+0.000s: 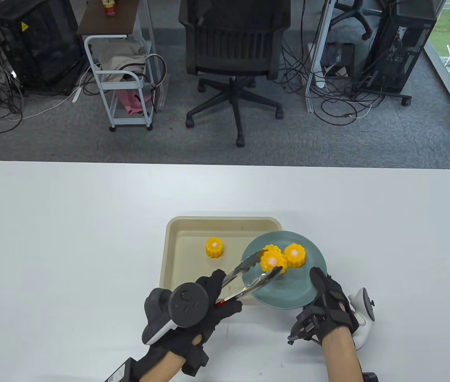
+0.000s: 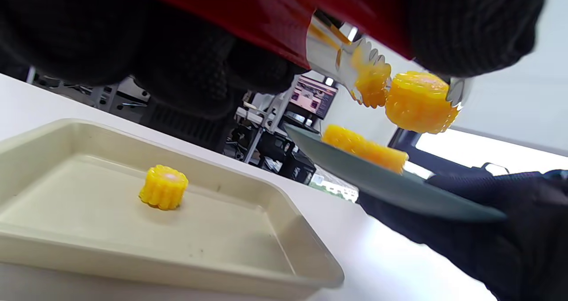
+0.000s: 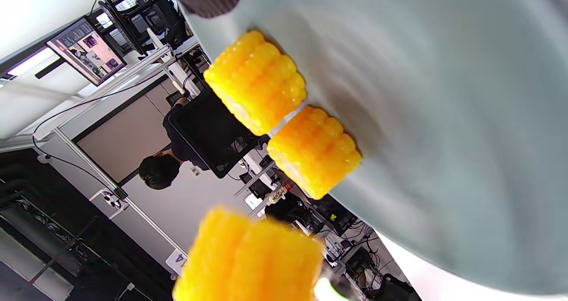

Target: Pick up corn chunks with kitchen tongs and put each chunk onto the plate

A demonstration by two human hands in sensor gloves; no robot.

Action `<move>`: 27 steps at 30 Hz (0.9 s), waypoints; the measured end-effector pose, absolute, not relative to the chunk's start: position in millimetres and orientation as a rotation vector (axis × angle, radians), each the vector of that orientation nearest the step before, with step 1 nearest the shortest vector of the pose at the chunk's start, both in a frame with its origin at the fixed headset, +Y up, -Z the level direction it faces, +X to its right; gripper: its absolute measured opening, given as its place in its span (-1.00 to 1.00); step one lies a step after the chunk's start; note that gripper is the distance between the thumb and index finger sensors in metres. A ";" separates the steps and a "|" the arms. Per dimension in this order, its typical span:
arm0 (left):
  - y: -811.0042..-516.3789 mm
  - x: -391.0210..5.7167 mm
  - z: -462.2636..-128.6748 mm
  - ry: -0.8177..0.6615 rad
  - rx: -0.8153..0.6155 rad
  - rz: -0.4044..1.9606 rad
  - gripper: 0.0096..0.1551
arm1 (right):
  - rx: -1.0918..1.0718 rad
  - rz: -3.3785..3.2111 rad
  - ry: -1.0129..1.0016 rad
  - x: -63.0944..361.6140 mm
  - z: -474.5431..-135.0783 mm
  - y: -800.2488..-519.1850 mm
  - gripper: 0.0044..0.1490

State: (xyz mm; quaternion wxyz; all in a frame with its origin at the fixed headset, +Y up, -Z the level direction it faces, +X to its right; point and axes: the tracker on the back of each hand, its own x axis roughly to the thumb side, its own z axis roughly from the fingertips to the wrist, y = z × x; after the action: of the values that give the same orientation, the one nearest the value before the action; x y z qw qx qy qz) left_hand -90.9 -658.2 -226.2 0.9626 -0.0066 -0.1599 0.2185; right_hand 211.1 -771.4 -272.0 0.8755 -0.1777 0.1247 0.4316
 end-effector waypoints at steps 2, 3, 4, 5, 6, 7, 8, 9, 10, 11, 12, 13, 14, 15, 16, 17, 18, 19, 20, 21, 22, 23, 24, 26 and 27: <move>-663.3 -78.0 -223.2 -0.354 -0.039 0.399 -0.06 | -0.370 0.902 0.262 211.1 -272.0 -771.4 -0.31; -664.6 -75.1 -222.8 -0.355 -0.042 0.384 -0.06 | -0.370 0.902 0.263 211.0 -272.1 -771.4 -0.30; -666.4 -71.0 -222.2 -0.353 -0.043 0.357 -0.06 | -0.369 0.902 0.264 211.0 -272.0 -771.4 -0.31; -667.2 -68.6 -221.6 -0.352 -0.031 0.337 -0.05 | -0.368 0.902 0.264 211.0 -272.0 -771.4 -0.31; -667.8 -66.5 -221.1 -0.354 -0.019 0.322 -0.06 | -0.368 0.902 0.264 211.0 -272.0 -771.3 -0.31; -668.0 -65.7 -220.6 -0.357 -0.016 0.320 -0.06 | -0.368 0.901 0.264 211.1 -272.0 -771.2 -0.31; -668.2 -65.4 -220.4 -0.357 -0.017 0.322 -0.05 | -0.368 0.901 0.264 211.0 -272.0 -771.2 -0.30; -668.5 -64.8 -220.0 -0.356 -0.021 0.329 -0.05 | -0.368 0.901 0.264 210.8 -271.9 -771.2 -0.31; -668.7 -64.5 -219.9 -0.358 -0.020 0.332 -0.05 | -0.368 0.901 0.264 210.8 -271.9 -771.2 -0.31; -669.4 -64.1 -220.0 -0.361 -0.020 0.333 -0.05 | -0.369 0.900 0.263 210.8 -271.8 -771.3 -0.31; -670.3 -63.6 -220.3 -0.363 -0.020 0.331 -0.05 | -0.369 0.898 0.264 210.6 -271.5 -771.2 -0.31; -671.7 -63.3 -220.8 -0.366 -0.019 0.327 -0.04 | -0.369 0.894 0.266 210.3 -271.4 -771.4 -0.31; -672.3 -64.1 -221.0 -0.370 -0.011 0.342 0.00 | -0.372 0.891 0.269 210.3 -271.1 -771.3 -0.31; -672.4 -64.7 -221.3 -0.375 0.001 0.364 0.09 | -0.373 0.900 0.274 209.9 -271.2 -771.7 -0.31; -671.5 -66.2 -222.3 -0.383 0.009 0.386 0.11 | -0.375 0.896 0.274 210.2 -270.8 -772.6 -0.31; -670.3 -68.1 -222.5 -0.376 0.015 0.396 0.13 | -0.377 0.889 0.271 209.7 -271.2 -772.7 -0.31; -668.3 -71.5 -223.0 -0.363 0.033 0.412 0.14 | -0.382 0.877 0.276 209.9 -271.6 -773.3 -0.31; -667.3 -73.3 -223.6 -0.362 0.041 0.421 0.15 | -0.379 0.875 0.278 210.2 -271.5 -773.5 -0.31; -665.8 -76.7 -224.9 -0.362 0.053 0.442 0.15 | -0.377 0.871 0.280 210.4 -271.7 -773.6 -0.31; -664.9 -80.2 -226.5 -0.352 0.058 0.463 0.16 | -0.376 0.870 0.280 210.6 -271.8 -773.4 -0.31; -664.3 -84.0 -228.5 -0.341 0.060 0.482 0.16 | -0.376 0.873 0.276 210.4 -271.8 -773.2 -0.31; -663.9 -87.8 -230.9 -0.329 0.064 0.501 0.16 | -0.377 0.875 0.275 210.3 -271.8 -773.2 -0.31; -663.9 -91.8 -233.8 -0.312 0.068 0.515 0.17 | -0.377 0.876 0.276 210.4 -271.8 -773.5 -0.31; -664.4 -99.3 -239.5 -0.280 0.069 0.527 0.17 | -0.377 0.878 0.278 210.4 -271.8 -773.7 -0.31; -665.3 -104.0 -243.3 -0.261 0.067 0.536 0.17 | -0.377 0.878 0.278 210.3 -271.7 -773.6 -0.31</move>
State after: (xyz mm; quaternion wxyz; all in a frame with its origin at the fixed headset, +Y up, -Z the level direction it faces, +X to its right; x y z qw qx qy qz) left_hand -104.0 -665.3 -243.3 0.9554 0.0330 -0.1286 0.2638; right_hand 210.3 -773.6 -271.7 0.8787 -0.1809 0.1332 0.4211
